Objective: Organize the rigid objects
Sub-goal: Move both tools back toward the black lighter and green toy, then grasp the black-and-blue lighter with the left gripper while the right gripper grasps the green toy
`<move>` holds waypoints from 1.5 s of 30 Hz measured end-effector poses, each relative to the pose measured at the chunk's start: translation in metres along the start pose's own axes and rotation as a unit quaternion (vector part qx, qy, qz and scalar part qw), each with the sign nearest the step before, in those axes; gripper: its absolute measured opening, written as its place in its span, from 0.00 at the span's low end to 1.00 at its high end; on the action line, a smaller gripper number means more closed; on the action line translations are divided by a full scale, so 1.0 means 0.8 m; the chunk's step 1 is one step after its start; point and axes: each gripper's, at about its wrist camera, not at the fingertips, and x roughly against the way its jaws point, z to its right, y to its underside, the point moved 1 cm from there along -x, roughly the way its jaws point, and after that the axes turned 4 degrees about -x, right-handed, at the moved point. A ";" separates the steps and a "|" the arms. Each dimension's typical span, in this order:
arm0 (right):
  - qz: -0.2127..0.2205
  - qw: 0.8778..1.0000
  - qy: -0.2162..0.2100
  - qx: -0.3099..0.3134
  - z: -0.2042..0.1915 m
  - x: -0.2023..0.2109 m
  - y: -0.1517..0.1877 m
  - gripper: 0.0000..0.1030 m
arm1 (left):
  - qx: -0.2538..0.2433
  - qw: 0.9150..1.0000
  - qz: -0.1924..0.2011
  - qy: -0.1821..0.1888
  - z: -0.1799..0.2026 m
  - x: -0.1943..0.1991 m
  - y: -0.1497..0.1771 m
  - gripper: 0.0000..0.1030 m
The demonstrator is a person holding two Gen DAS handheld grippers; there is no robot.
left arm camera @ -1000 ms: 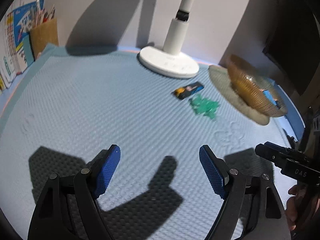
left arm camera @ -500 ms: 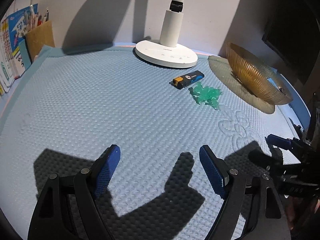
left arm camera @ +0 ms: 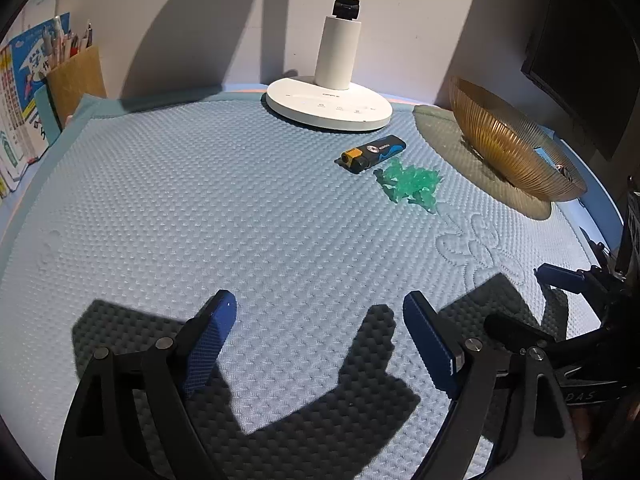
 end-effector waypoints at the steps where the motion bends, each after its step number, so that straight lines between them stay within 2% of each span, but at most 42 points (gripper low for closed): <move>1: 0.000 1.000 0.000 0.000 0.001 0.000 0.000 1.00 | 0.000 1.000 0.000 0.000 0.000 0.000 0.000 0.82; 9: -0.004 1.000 0.004 0.002 0.000 -0.002 -0.002 1.00 | -0.003 1.000 -0.009 0.009 -0.001 -0.002 -0.001 0.86; 12: -0.015 1.000 0.002 0.010 -0.001 -0.006 -0.007 1.00 | -0.035 0.999 -0.032 0.019 -0.002 -0.005 -0.009 0.86; 14: -0.039 0.999 0.000 0.018 -0.002 -0.009 -0.013 1.00 | -0.064 0.997 -0.049 0.015 -0.005 -0.006 -0.017 0.86; 16: -0.094 0.996 0.005 0.005 -0.001 -0.013 -0.025 1.00 | -0.083 0.995 -0.048 0.003 -0.013 -0.002 -0.030 0.86; 18: -0.120 0.993 0.005 -0.013 -0.004 -0.015 -0.040 1.00 | -0.096 0.995 -0.039 -0.006 -0.021 0.002 -0.049 0.86; 21: -0.086 0.996 -0.021 -0.027 -0.015 -0.006 -0.069 1.00 | -0.095 0.995 -0.025 0.019 -0.035 0.002 -0.083 0.86; 24: -0.060 0.998 -0.020 -0.026 -0.034 -0.017 -0.101 1.00 | -0.085 0.996 -0.017 0.037 -0.054 -0.009 -0.113 0.85; 26: -0.041 0.999 -0.023 -0.020 -0.045 -0.029 -0.117 0.90 | -0.083 0.996 -0.014 0.035 -0.061 -0.016 -0.124 0.85; 27: -0.036 0.999 -0.033 -0.017 -0.050 -0.038 -0.125 0.76 | -0.081 0.996 -0.012 0.039 -0.065 -0.020 -0.129 0.85; 30: -0.037 0.998 -0.034 -0.037 -0.051 -0.067 -0.132 0.66 | -0.078 0.995 -0.015 0.067 -0.067 -0.032 -0.140 0.85; 32: -0.023 0.998 -0.028 -0.044 -0.048 -0.074 -0.133 0.59 | -0.095 0.992 -0.016 0.080 -0.057 -0.043 -0.144 0.85; 34: -0.001 0.999 -0.023 -0.033 -0.053 -0.071 -0.132 0.45 | -0.121 0.989 -0.021 0.081 -0.040 -0.055 -0.147 0.85; 40: 0.016 0.997 -0.072 -0.026 -0.027 -0.053 -0.117 0.45 | -0.144 0.982 -0.044 0.110 -0.001 -0.096 -0.141 0.84; 42: 0.029 0.996 -0.087 -0.015 -0.020 -0.036 -0.108 0.45 | -0.151 0.981 -0.045 0.109 0.013 -0.102 -0.140 0.84; 45: 0.053 0.997 -0.048 0.017 -0.015 -0.015 -0.092 0.45 | -0.151 0.981 -0.046 0.113 0.027 -0.108 -0.141 0.84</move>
